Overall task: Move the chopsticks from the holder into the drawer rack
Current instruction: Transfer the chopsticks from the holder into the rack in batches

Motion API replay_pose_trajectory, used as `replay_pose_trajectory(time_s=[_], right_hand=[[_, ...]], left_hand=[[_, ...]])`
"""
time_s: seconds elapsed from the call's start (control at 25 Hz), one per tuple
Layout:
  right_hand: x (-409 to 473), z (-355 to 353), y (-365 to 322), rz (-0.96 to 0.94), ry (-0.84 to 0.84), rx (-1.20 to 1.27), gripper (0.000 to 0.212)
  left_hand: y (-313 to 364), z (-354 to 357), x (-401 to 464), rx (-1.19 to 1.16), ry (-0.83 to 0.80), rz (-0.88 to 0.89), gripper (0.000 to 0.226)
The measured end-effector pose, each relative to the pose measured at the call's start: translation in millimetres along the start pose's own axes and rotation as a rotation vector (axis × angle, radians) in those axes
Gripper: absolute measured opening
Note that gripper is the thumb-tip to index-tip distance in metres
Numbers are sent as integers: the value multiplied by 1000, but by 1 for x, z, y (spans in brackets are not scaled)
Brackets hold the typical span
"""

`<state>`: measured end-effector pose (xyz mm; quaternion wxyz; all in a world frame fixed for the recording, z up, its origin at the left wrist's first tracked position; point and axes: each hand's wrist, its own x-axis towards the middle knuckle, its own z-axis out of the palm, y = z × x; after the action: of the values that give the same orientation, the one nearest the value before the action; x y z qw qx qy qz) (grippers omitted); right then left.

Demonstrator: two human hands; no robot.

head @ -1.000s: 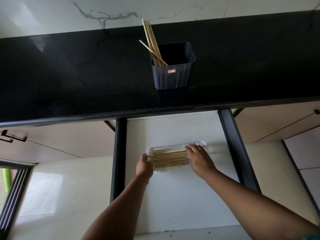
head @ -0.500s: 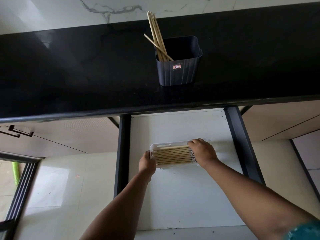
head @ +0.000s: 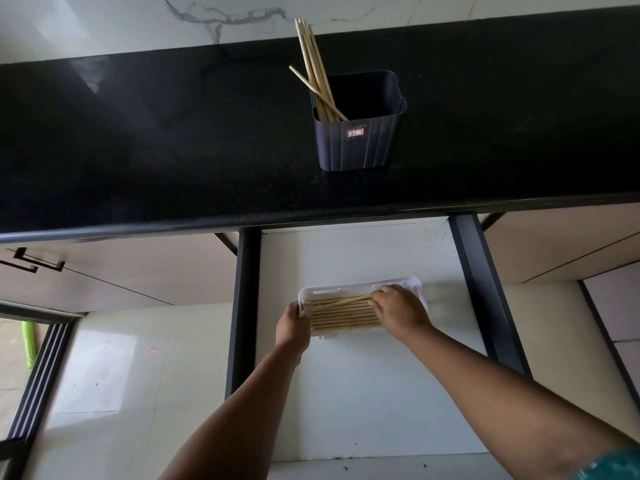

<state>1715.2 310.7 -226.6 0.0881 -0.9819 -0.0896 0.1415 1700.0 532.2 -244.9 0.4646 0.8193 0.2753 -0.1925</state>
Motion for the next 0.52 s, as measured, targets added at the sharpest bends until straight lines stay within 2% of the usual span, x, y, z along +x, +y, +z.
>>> replay_pose_trajectory(time_s=[0.28, 0.4, 0.52], right_hand=[[9, 7, 1, 45, -59, 31, 24], [8, 12, -4, 119, -92, 22, 31], [6, 11, -7, 238, 4, 56, 34]], left_hand=[[-1, 2, -1, -12, 35, -1, 25], [-3, 2, -2, -16, 51, 24, 27], [-3, 1, -1, -31, 60, 36, 26]])
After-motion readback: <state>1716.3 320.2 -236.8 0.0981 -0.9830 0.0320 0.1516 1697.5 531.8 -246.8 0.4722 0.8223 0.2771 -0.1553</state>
